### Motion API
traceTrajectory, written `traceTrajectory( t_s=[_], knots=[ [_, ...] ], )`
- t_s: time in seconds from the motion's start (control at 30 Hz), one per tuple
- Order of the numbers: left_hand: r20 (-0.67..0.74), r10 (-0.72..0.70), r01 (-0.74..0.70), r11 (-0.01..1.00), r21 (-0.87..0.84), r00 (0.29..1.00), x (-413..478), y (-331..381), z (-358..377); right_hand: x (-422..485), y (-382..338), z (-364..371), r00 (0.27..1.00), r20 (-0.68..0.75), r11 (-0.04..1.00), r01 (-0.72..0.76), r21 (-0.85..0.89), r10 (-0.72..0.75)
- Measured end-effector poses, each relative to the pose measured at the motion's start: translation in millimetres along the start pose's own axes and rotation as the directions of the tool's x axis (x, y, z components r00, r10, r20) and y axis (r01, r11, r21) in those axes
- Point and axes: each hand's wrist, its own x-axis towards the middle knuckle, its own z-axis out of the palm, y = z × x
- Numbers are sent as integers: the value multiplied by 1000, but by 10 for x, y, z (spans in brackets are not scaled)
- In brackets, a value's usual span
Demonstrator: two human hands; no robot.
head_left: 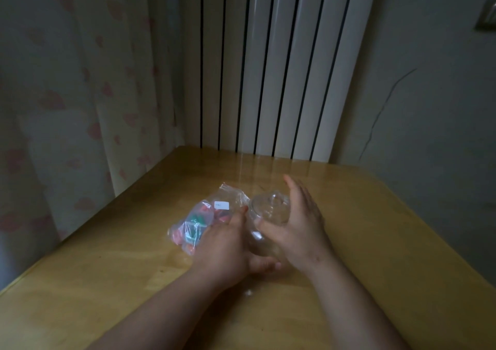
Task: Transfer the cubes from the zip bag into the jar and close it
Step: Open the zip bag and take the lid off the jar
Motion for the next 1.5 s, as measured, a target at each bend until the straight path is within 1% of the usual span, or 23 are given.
traceTrajectory(
  t_s=[0.07, 0.1, 0.17, 0.2, 0.23, 0.3, 0.33, 0.43, 0.47, 0.57, 0.63, 0.7, 0.77, 0.83, 0.93, 1.07, 1.13, 1.2, 1.23, 1.33, 1.4, 1.47, 1.5],
  knots=[
    [3, 3, -3, 1000, -1, 1000, -7, 6, -4, -4, -15, -7, 997, -78, 988, -19, -151, 7],
    [2, -2, 2, 1000, -4, 1000, -10, 7, -7, -6, -11, -9, 997, -76, 990, -6, -143, -5],
    [-6, -5, 5, 1000, -7, 1000, -15, 6, -10, -19, -15, -19, 1000, -14, 1000, 21, 21, -21],
    [-7, -3, 3, 1000, -8, 1000, -17, 7, -12, -21, -17, -18, 1000, 4, 998, 21, 53, -21],
    [-6, -1, 1, 1000, -8, 1000, -13, 2, -10, -21, -18, -15, 1000, 0, 999, 27, 25, -27],
    [1, 8, -8, 1000, -5, 1000, -13, 7, -15, -18, -14, -10, 998, -54, 991, 23, -129, -30],
    [2, 10, -10, 1000, -7, 1000, -16, 9, -17, -23, -20, -11, 998, -56, 990, 8, -141, -16],
    [-4, 8, -8, 1000, -1, 1000, -19, 12, -21, -23, -16, -15, 1000, -6, 999, -13, 31, 13],
    [-4, 7, -7, 1000, 2, 1000, -19, 12, -21, -18, -16, -13, 1000, -14, 999, -6, 34, 7],
    [1, 7, -7, 1000, -3, 1000, -20, 15, -24, -16, -24, -11, 998, -56, 992, -26, -123, 20],
    [-4, 8, -8, 1000, -2, 1000, -26, 24, -30, -16, -16, 11, 995, -83, 995, -54, -82, 47],
    [-12, 16, -16, 1000, 2, 1000, -28, 24, -25, -28, -25, 53, 996, -85, 1000, -26, 2, 26],
    [-16, 37, -36, 999, 19, 999, -22, 14, -14, -43, -42, 87, 998, -62, 1000, 7, 0, -7],
    [-12, 45, -45, 999, 26, 999, -14, 3, -3, -36, -35, 100, 995, -95, 998, 22, -66, -29],
    [-7, 15, -14, 1000, 10, 1000, -24, 13, -16, -9, -9, 98, 985, -173, 1000, 1, 23, 3],
    [-7, 9, -9, 1000, 14, 1000, -39, 48, -37, -8, 13, 123, 988, -149, 996, 42, 78, -30],
    [5, 7, -7, 1000, 14, 1000, -30, 38, -28, 6, 5, 119, 991, -134, 999, 35, 33, -30],
    [12, 16, -17, 999, 32, 1000, -26, 35, -27, 13, -22, 104, 990, -137, 996, 2, -90, -14],
    [16, 12, -12, 999, 29, 1000, -25, 37, -29, 13, -31, 96, 990, -143, 994, -7, -106, -8],
    [17, -8, 7, 999, 31, 1000, -41, 53, -41, -6, -28, 68, 994, -113, 999, 10, 48, -4],
    [13, -12, 11, 998, 54, 1000, -52, 65, -51, -9, -26, 52, 994, -108, 998, 35, 44, -30],
    [17, -13, 12, 998, 54, 1000, -54, 68, -59, -8, -27, 39, 989, -141, 999, 32, -5, -32],
    [21, -18, 17, 999, 47, 1000, -56, 69, -63, -5, -25, 40, 987, -160, 1000, 23, 11, -21]
  ],
)
